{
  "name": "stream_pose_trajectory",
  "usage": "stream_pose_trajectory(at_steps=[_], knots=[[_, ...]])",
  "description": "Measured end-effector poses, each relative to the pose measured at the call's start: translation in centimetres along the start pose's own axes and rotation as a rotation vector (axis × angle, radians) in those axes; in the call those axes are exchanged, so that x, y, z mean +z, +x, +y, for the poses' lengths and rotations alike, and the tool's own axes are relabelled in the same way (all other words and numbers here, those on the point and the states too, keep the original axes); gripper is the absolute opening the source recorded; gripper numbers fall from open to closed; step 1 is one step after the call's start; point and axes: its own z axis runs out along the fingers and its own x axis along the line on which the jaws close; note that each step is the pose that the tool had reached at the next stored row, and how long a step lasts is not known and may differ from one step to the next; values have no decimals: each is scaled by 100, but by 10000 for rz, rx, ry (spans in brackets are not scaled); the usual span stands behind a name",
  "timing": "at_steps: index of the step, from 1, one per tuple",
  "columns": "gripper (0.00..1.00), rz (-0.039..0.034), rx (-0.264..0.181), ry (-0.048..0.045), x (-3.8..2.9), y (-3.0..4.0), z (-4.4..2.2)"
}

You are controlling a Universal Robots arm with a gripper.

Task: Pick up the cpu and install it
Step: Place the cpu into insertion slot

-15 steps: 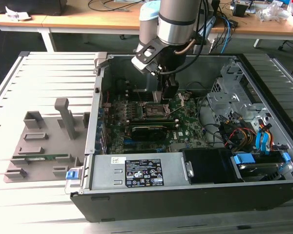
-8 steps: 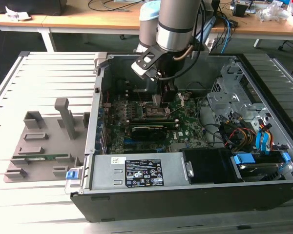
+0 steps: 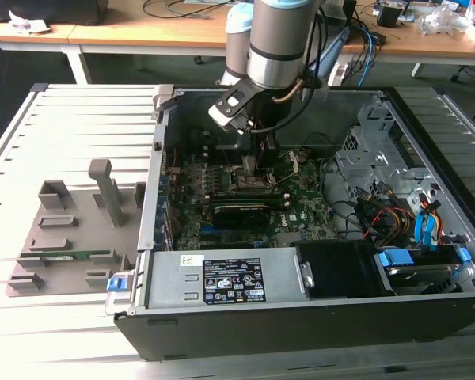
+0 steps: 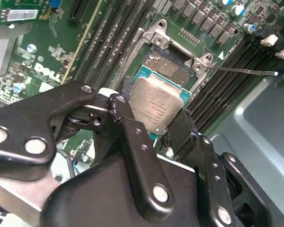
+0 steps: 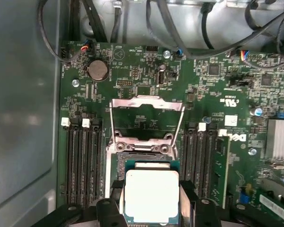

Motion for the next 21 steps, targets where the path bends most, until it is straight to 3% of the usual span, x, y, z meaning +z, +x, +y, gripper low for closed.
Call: stream_pose_trajectory(at_steps=[6, 11, 21], knots=[[55, 1, 104, 1, 180, 33, -29], [55, 4, 138, 2, 287, 36, -44], [55, 0, 76, 2, 391, 47, -65]])
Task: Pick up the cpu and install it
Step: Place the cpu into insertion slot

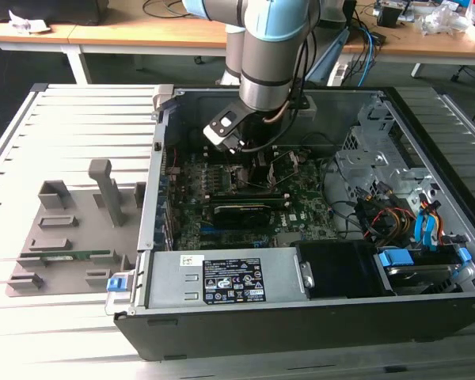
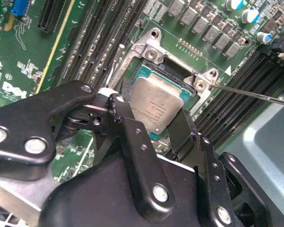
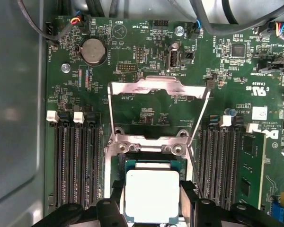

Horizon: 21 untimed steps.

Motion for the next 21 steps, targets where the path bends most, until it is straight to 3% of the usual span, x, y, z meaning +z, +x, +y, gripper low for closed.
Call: stream_pose_trajectory(at_steps=[12, 14, 16, 17, 21], knots=[[55, 1, 0, 0, 49, 27, 3], [62, 3, 0, -2, 50, 28, 3], [62, 0, 0, 0, 49, 27, 3], [62, 0, 1, 0, 28, 27, 2], [62, 1, -2, -1, -182, 28, -3]])
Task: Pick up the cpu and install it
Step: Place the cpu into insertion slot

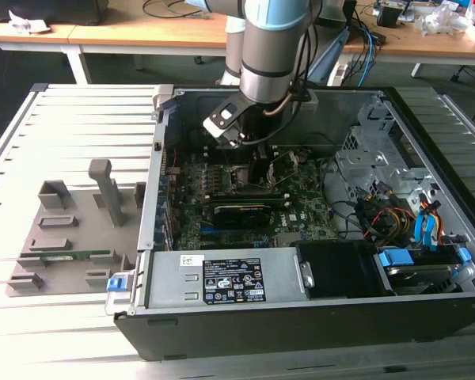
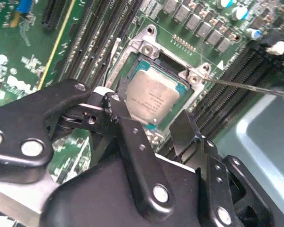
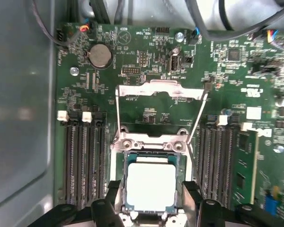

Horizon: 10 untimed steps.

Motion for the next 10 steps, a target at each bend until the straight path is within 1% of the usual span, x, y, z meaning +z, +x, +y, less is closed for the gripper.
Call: stream_pose_trajectory(at_steps=[2, 4, 7, 8, 9, 10], knots=[[61, -1, 1, 1, -73, 1, -2], [48, 5, 2, 1, -105, 0, -4], [30, 52, -6, -2, -121, -28, -6], [18, 80, -12, -2, -137, -39, -7], [11, 115, -22, -4, -178, -46, -8], [11, 118, -24, -4, -278, -48, -11]])
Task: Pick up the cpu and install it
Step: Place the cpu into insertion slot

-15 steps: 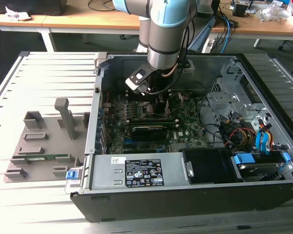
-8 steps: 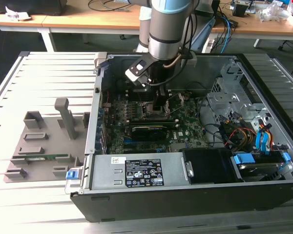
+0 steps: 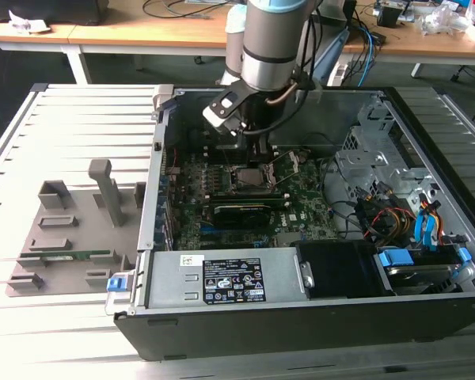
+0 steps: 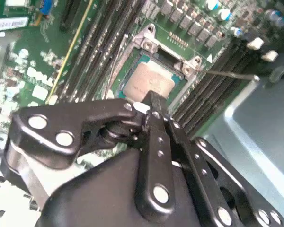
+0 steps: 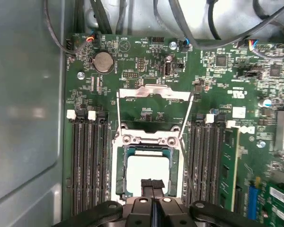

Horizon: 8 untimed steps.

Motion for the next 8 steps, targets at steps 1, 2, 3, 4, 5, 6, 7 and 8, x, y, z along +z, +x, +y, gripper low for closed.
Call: stream_pose_trajectory(at_steps=[1, 2, 3, 4, 5, 6, 7, 8], knots=[[11, -1, -3, 1, -93, -1, -2], [11, -1, -3, 0, -149, -1, -3], [11, -1, -3, 0, -232, -1, -6], [11, 1, -4, 0, -330, -1, -8], [11, 0, -4, 0, -411, -1, -10], [11, 0, -3, 0, -451, -1, -11], [11, 2, -4, 0, -475, -1, -12], [11, 10, -4, -1, -475, -1, -11]])
